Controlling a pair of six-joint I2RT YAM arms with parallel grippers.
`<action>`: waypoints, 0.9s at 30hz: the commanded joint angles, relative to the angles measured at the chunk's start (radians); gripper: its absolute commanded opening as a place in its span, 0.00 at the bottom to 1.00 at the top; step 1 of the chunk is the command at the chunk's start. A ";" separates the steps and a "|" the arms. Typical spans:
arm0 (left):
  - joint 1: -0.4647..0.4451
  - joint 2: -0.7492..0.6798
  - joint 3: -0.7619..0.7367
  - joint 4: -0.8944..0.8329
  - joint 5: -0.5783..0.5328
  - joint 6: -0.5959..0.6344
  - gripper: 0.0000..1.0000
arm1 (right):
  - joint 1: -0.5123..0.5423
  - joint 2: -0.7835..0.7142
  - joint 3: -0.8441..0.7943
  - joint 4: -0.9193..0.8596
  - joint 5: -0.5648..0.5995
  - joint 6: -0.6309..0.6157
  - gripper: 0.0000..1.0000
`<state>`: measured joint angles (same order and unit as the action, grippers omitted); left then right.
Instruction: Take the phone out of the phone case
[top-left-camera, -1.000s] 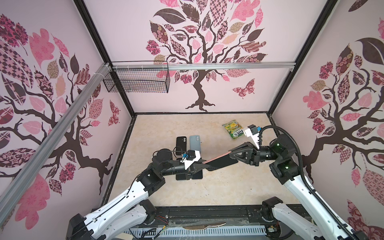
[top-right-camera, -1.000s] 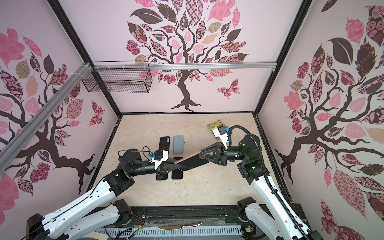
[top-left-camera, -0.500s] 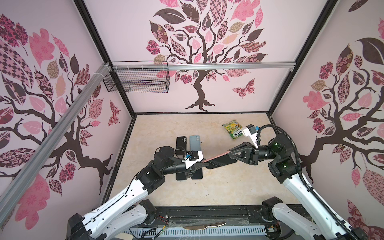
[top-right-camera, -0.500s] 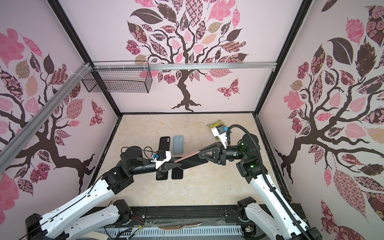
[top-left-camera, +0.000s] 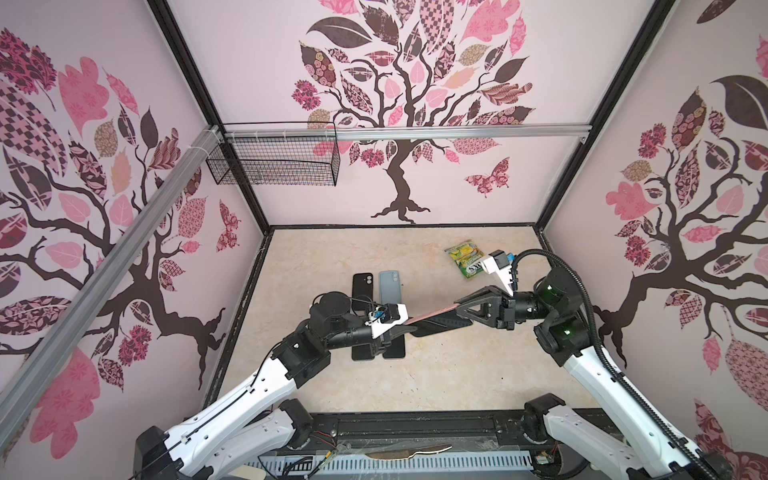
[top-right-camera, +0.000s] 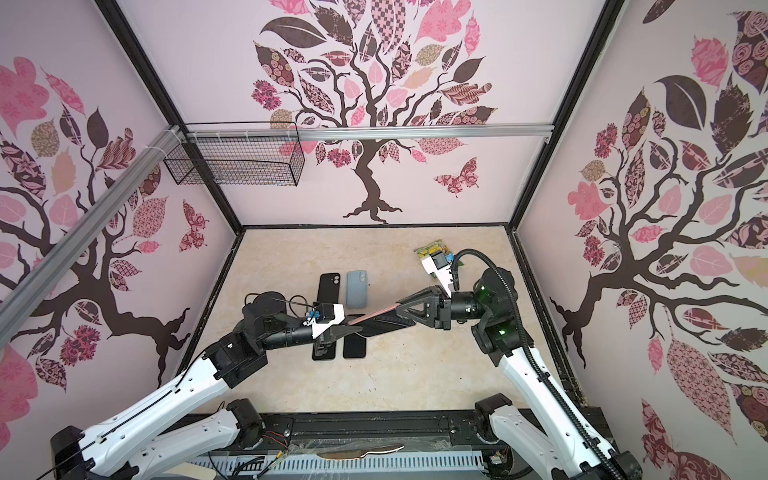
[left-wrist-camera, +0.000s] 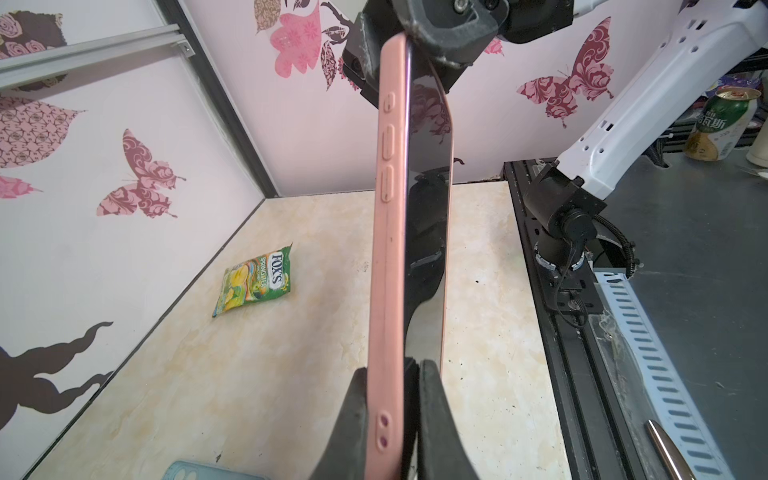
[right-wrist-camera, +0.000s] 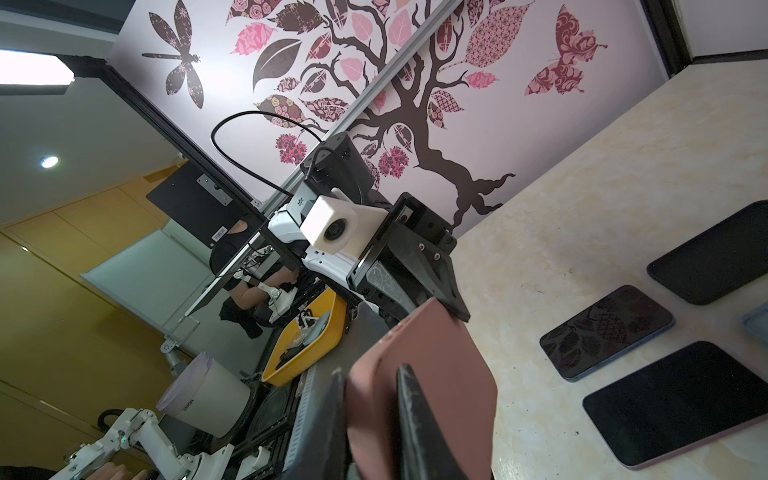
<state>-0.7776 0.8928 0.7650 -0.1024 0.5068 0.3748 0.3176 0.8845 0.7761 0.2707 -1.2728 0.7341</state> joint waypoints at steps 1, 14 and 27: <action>0.008 -0.011 0.117 0.207 -0.165 0.099 0.00 | 0.006 0.023 -0.032 -0.148 0.059 0.138 0.21; 0.008 -0.010 0.123 0.213 -0.220 0.147 0.00 | 0.006 0.047 -0.035 -0.143 0.030 0.162 0.22; 0.007 -0.013 0.153 0.202 -0.290 0.213 0.00 | 0.006 0.067 -0.039 -0.141 0.026 0.166 0.23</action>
<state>-0.7795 0.8970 0.7929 -0.1627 0.4019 0.5220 0.3157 0.9291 0.7731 0.2821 -1.2953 0.7712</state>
